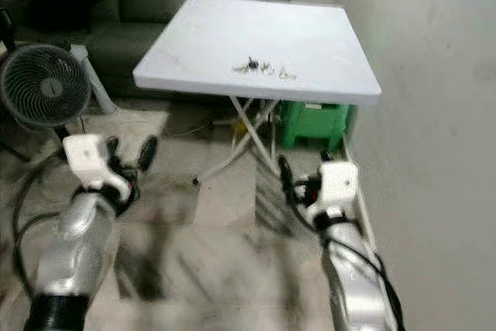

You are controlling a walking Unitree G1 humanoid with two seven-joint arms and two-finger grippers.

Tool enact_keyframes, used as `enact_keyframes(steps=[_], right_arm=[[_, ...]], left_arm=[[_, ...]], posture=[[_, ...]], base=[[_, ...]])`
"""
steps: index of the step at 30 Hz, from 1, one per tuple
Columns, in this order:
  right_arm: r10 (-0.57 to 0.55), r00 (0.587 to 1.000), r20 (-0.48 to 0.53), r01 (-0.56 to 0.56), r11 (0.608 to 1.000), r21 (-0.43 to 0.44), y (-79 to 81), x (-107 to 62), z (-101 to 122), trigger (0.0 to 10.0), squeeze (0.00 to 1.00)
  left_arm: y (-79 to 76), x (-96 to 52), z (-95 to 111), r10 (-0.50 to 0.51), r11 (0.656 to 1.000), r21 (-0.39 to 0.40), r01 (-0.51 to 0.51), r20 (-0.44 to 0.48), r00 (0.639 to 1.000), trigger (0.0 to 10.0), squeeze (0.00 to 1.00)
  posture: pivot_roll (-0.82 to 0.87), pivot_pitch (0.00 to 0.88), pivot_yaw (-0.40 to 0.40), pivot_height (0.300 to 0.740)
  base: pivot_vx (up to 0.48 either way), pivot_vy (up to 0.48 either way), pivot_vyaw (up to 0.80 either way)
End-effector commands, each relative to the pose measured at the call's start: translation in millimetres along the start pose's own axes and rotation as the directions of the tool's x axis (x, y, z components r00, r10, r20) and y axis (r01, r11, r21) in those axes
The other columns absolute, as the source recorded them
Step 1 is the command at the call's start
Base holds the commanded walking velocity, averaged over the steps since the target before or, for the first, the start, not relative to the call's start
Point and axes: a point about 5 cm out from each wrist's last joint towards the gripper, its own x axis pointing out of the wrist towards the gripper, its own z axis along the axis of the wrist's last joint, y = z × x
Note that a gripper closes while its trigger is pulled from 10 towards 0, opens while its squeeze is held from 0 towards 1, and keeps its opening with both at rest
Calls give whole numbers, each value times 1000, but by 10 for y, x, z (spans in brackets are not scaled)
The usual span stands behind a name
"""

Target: Hang keys on a hook

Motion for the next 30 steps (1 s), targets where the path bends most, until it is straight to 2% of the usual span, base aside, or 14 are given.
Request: enact_keyframes(steps=[1,11,22,30], right_arm=[[16,1000,22,-16,1000,8,55,39,50,10000,0],[15,1000,19,-15,1000,10,64,20,41,10000,0],[15,1000,14,-16,1000,8,66,12,33,10000,0],[26,1000,12,-26,1000,10,82,16,24,10000,0]], left_arm=[[64,5,44,17,1000,9,-17,9,1000,10000,0],[60,4,25,16,1000,13,-15,-2,1000,10000,0],[29,-10,-26,8,1000,9,-8,-46,999,10000,0],[23,-36,-27,-6,998,58,8,-43,999,10000,0]], posture=[[-71,0,2,740],[-73,0,4,740],[-69,0,3,740],[-59,0,0,740]], base=[[0,382,0],[0,375,0],[0,0,0],[67,0,0]])
